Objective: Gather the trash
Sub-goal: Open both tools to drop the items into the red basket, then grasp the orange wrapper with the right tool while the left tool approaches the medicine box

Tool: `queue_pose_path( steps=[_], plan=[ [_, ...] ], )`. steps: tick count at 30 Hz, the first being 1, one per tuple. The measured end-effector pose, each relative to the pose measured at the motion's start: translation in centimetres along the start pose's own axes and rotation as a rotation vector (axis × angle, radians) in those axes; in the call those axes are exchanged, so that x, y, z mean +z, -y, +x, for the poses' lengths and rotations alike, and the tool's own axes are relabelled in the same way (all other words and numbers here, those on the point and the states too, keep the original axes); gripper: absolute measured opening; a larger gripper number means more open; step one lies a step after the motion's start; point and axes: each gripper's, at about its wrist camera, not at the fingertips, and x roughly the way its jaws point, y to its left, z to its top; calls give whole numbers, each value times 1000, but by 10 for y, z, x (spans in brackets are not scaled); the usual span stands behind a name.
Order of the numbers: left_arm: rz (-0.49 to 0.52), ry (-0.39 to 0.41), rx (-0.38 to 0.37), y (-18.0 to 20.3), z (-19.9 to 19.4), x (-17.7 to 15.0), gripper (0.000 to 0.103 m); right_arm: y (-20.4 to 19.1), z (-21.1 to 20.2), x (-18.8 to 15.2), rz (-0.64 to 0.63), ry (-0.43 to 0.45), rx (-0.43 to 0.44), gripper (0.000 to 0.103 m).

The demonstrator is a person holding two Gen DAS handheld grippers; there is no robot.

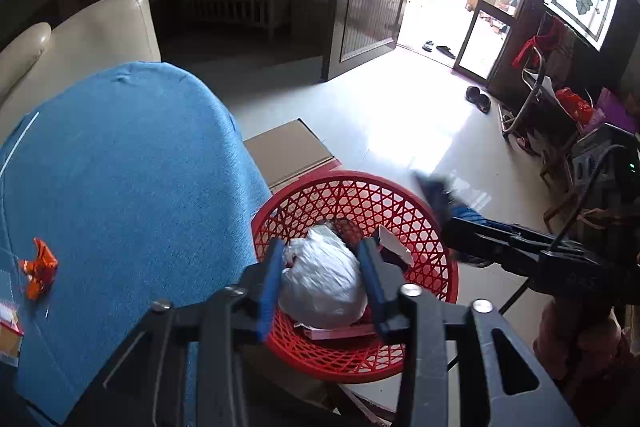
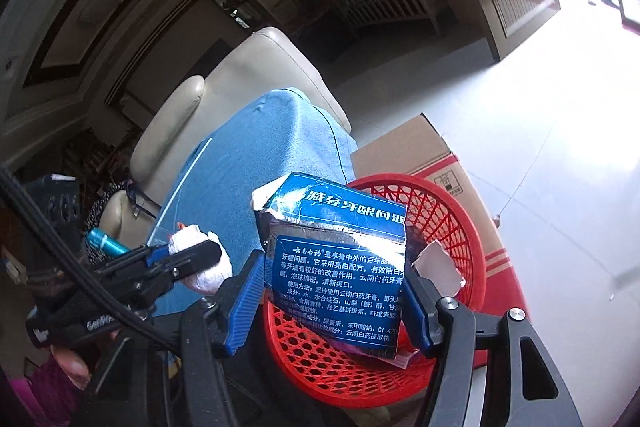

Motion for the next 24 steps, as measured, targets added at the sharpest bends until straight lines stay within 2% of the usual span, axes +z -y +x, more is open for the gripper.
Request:
queue_pose_path(
  steps=[2, 5, 9, 13, 18, 24],
  plan=[
    [2, 10, -7, -3, -3, 1, 57, 6, 4, 1, 42, 0, -5, 75],
    [-12, 22, 10, -15, -11, 1, 58, 14, 8, 3, 100, -7, 24, 75],
    [-32, 32, 62, -34, -18, -8, 58, 9, 7, 5, 80, 11, 4, 75],
    [-51, 29, 143, -54, -30, -24, 58, -2, 8, 9, 55, 15, 15, 75],
    [-90, 52, 283, -94, -62, -54, 61, -32, 25, 11, 6, -24, 43, 75],
    [-254, 51, 416, -163, -101, -107, 61, -80, 53, 6, -78, -78, 94, 74]
  ],
)
